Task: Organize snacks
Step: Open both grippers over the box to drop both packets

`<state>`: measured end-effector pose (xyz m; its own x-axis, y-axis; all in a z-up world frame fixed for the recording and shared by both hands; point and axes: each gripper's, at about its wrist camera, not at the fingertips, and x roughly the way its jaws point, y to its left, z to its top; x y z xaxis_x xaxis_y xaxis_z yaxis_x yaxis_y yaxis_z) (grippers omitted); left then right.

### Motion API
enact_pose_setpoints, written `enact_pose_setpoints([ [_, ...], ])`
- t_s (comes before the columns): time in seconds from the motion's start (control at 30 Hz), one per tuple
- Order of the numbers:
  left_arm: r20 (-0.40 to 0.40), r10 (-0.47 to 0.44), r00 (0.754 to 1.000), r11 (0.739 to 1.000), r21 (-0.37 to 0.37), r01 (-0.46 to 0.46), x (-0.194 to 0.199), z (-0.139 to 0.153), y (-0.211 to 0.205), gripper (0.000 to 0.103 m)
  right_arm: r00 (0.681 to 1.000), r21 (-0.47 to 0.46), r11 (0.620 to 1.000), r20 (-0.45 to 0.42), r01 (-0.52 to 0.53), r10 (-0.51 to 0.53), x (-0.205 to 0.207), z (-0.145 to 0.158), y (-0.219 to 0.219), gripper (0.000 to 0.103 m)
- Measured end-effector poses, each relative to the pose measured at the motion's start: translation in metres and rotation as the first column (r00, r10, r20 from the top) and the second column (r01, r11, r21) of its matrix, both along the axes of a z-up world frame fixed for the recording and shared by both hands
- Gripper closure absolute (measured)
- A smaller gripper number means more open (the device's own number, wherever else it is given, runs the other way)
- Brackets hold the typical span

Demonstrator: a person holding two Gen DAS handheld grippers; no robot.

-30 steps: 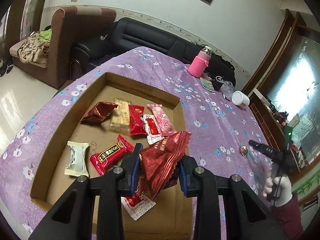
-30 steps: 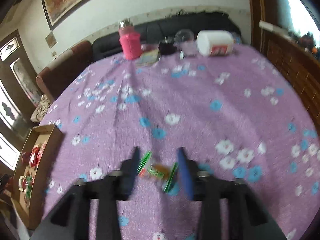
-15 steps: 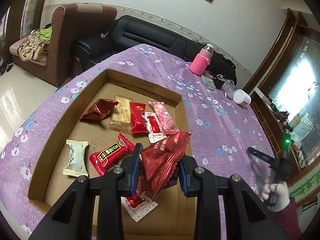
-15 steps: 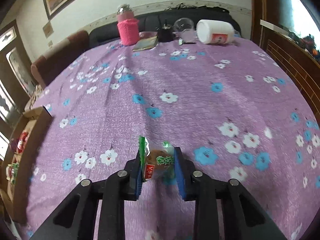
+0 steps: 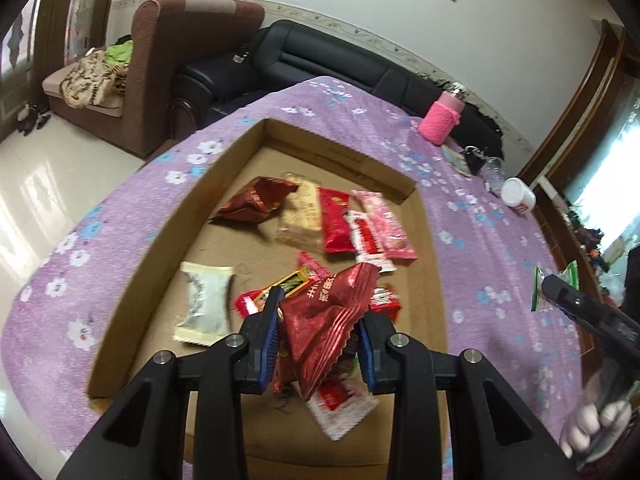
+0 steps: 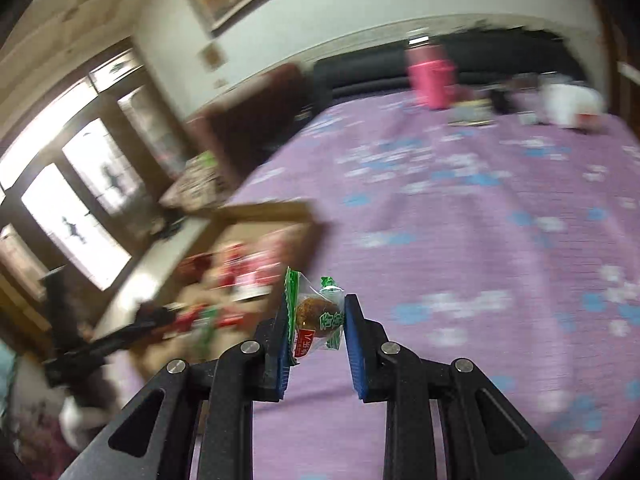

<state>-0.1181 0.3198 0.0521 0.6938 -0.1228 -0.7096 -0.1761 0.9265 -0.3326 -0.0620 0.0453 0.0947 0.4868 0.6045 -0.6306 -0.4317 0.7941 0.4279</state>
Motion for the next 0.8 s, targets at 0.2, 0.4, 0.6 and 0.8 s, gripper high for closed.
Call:
enact_pose_setpoints([
  [0.2,-0.023,0.032,0.999,0.999,0.007,-0.031,-0.006,-0.007,0.013,0.07,0.989,-0.004,0.99,-0.044,-0.14,0.14,-0.01,-0.014,0.076,0.076],
  [0.4,0.033,0.03,0.999,0.998,0.047,-0.031,-0.017,0.008,0.014,0.044,0.987,-0.062,0.987,-0.068,-0.151,0.147,-0.005,-0.03,0.101,0.074],
  [0.6,0.12,0.062,0.991,0.988,0.135,-0.079,-0.031,0.033,0.011,0.028,0.986,-0.073,0.984,-0.063,-0.16,0.155,-0.011,-0.027,0.102,0.06],
  [0.8,0.22,0.146,0.964,0.936,0.284,-0.207,-0.046,0.057,0.001,0.013,0.994,-0.071,0.992,0.003,-0.107,0.108,-0.026,-0.013,0.088,0.058],
])
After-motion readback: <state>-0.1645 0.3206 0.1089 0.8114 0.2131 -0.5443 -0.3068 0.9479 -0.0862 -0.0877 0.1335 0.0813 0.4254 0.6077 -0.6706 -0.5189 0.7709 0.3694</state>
